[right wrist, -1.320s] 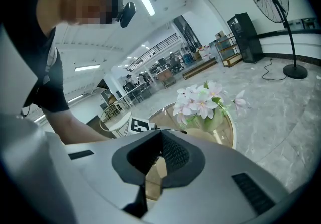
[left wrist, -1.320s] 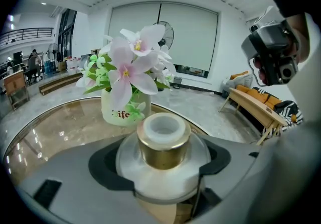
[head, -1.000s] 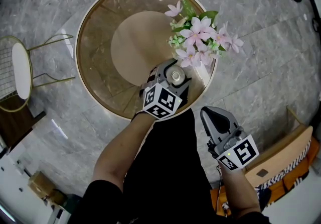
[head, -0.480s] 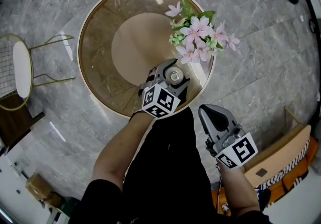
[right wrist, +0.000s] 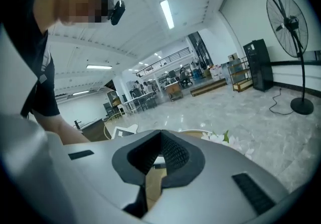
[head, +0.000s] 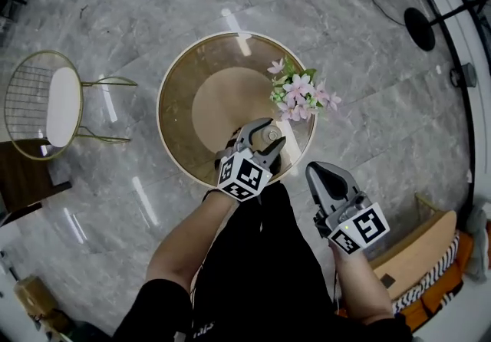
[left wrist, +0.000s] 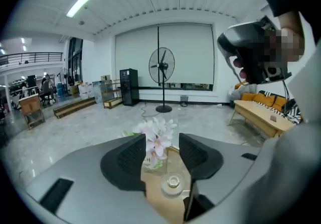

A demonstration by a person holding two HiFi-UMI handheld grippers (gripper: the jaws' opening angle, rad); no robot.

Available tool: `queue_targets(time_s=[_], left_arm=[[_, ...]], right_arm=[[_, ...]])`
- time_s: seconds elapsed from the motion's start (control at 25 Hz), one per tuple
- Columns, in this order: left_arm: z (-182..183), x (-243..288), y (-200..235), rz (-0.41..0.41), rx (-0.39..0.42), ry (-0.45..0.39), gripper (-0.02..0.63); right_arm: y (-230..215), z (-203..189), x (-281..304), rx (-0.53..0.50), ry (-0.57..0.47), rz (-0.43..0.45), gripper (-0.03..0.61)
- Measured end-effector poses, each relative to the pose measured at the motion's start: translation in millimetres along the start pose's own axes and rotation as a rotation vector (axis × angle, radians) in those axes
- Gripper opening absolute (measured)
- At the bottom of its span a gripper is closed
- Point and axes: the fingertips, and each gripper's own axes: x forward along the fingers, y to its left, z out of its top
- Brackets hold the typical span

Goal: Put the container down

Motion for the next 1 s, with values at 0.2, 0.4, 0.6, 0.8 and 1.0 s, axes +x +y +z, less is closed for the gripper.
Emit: queue_targets(time_s=[0.2, 0.4, 0.6, 0.8, 1.0], left_arm=[[77.0, -89.5, 10.6, 0.065, -0.079, -0.096, 0.163], [141.8, -177.6, 43.8, 0.201, -0.171, -0.224, 0.076], [183.4, -238.3, 36.7, 0.248, -0.186, -0.285, 0.072], [209.5, -262.6, 16.9, 0.224, -0.245, -0.277, 0.101], [240.1, -273.8, -22.0, 0.250, -0.172, -0.210, 0.055]], right_arm=[[55.6, 50.9, -26.6, -0.076, -0.006, 0.002, 0.015], [97.7, 90.6, -34.0, -0.151, -0.030, 0.065, 0.014], [129.5, 126.3, -44.6, -0.172, -0.071, 0.105, 0.014], [148.0, 161.6, -60.9, -0.211, -0.137, 0.165, 0.012], [142.6, 185.3, -98.4, -0.219, -0.184, 0.218, 0.012]])
